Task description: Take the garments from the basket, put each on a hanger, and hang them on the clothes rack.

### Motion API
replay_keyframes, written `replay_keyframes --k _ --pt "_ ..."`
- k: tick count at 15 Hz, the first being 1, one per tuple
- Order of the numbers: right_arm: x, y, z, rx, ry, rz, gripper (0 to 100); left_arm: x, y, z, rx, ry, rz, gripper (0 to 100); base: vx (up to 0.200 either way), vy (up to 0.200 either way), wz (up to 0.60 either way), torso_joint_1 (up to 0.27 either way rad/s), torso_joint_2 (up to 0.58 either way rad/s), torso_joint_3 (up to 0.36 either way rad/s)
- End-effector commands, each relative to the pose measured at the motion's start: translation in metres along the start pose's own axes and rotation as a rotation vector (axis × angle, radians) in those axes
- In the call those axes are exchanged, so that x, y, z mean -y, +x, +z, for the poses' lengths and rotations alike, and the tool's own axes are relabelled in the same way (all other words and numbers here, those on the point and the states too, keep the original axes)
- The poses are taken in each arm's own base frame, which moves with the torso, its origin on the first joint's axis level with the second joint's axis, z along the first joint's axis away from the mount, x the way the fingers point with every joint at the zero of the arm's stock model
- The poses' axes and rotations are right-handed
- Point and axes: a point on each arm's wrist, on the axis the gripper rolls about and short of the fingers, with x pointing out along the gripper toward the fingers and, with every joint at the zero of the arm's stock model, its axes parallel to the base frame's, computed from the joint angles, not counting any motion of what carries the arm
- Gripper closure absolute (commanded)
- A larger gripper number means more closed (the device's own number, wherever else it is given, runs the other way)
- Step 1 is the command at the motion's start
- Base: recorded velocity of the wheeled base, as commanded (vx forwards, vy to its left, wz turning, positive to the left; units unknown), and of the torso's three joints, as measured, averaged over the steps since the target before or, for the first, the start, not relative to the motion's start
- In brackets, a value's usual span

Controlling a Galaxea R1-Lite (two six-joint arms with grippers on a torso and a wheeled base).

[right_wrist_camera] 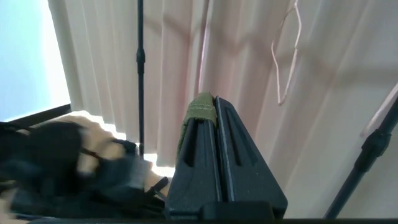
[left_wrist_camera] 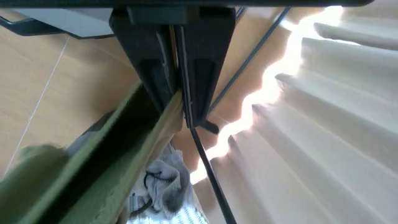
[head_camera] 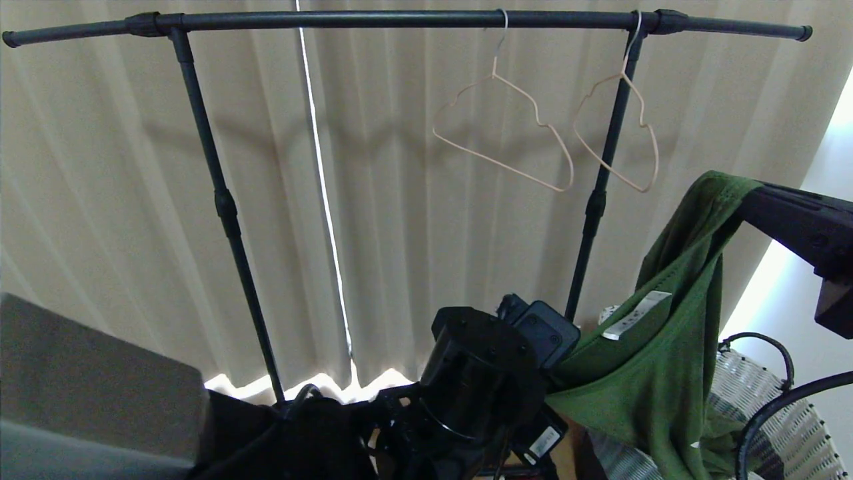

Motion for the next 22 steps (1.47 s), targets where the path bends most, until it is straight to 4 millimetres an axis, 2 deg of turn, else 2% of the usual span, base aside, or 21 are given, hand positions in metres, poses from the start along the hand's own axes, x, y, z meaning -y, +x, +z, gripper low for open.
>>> replay_keyframes --k 1,3,4,5,6,9,12,16,19,22 --pt "0.001 0.007 -0.004 -0.021 0.003 -0.002 100 -0.014 -0.047 0.025 0.107 -0.024 0.016 100 0.000 0.000 0.00 0.000 0.00 0.000" --pt "0.003 0.016 -0.003 -0.028 0.002 -0.007 100 -0.030 -0.080 0.042 0.178 -0.049 0.045 100 0.000 0.000 0.00 0.000 0.00 0.000" --pt "0.003 0.016 -0.003 -0.028 0.002 -0.007 100 -0.031 -0.082 0.043 0.183 -0.050 0.045 100 0.000 0.000 0.00 0.000 0.00 0.000" --pt "0.010 0.024 0.002 -0.018 -0.005 -0.038 100 -0.047 -0.111 0.056 0.234 -0.069 0.079 100 0.000 0.000 0.00 0.000 0.00 0.000" --pt "0.016 0.030 0.009 -0.001 -0.012 -0.065 100 -0.059 -0.129 0.065 0.257 -0.077 0.107 100 0.000 0.000 0.00 0.000 0.00 0.000" --pt "0.037 0.045 0.032 0.065 -0.036 -0.149 100 -0.105 -0.157 0.076 0.151 0.046 0.298 100 0.000 0.000 0.00 0.000 0.00 0.000" --pt "0.041 0.049 0.009 -0.009 -0.022 -0.160 100 -0.117 -0.168 0.107 0.217 0.054 0.374 100 0.000 0.000 0.00 0.000 0.00 0.000" --pt "0.041 0.051 0.006 -0.020 -0.019 -0.159 100 -0.119 -0.170 0.115 0.243 0.098 0.385 100 0.000 0.000 0.00 0.000 0.00 0.000" --pt "0.041 0.050 0.003 -0.030 -0.016 -0.158 100 -0.115 -0.162 0.097 0.173 0.176 0.383 100 0.000 0.000 0.00 0.000 0.00 0.000" --pt "0.041 0.050 0.006 -0.019 -0.015 -0.156 100 -0.116 -0.160 0.094 0.211 0.170 0.401 100 0.000 0.000 0.00 0.000 0.00 0.000"
